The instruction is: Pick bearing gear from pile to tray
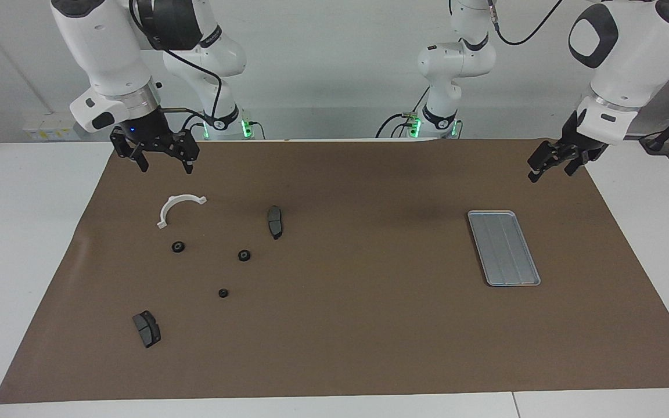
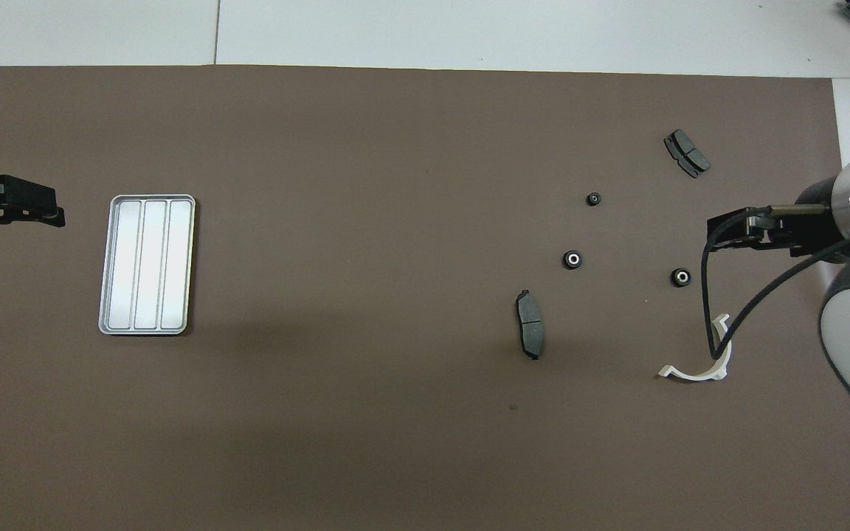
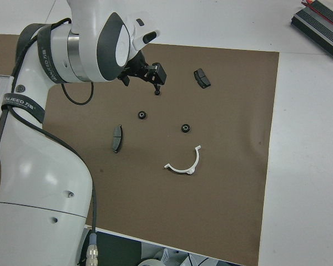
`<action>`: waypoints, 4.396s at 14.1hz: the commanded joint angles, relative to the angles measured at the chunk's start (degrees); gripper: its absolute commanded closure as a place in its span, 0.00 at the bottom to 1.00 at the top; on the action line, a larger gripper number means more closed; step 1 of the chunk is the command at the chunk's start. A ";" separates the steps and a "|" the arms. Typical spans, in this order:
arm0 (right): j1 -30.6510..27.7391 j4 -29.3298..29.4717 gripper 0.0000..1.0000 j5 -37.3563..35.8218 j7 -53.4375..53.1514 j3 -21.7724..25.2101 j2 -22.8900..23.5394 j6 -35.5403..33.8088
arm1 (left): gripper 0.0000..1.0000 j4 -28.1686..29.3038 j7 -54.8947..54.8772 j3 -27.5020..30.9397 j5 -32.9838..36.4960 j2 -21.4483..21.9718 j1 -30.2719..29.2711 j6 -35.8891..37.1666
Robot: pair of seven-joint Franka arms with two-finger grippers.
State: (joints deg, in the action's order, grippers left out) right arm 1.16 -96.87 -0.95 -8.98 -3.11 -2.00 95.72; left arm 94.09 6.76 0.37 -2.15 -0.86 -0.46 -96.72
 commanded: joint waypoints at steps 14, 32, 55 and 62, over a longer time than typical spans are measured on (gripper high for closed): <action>-6.16 -15.00 0.00 2.18 4.14 -0.23 -3.98 13.43 | 0.00 -0.04 -10.54 0.42 -0.40 0.42 -0.42 0.84; -9.60 -34.17 0.00 2.09 9.51 -0.23 10.88 49.03 | 0.00 0.04 -10.27 0.16 -0.31 0.51 -0.15 -3.19; 12.35 -17.85 0.94 2.01 -25.27 -1.29 14.55 39.98 | 0.00 4.44 -8.43 0.25 -0.23 0.33 -0.42 -6.64; 26.43 -1.43 0.94 0.69 -44.78 -1.11 26.14 36.56 | 0.00 4.70 -8.34 0.07 -0.23 0.42 0.11 -6.37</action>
State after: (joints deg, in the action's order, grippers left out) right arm 25.37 -107.02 -0.32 -49.73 -4.63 17.73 135.01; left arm 97.23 -2.14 0.40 -2.15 -1.68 -0.48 -102.87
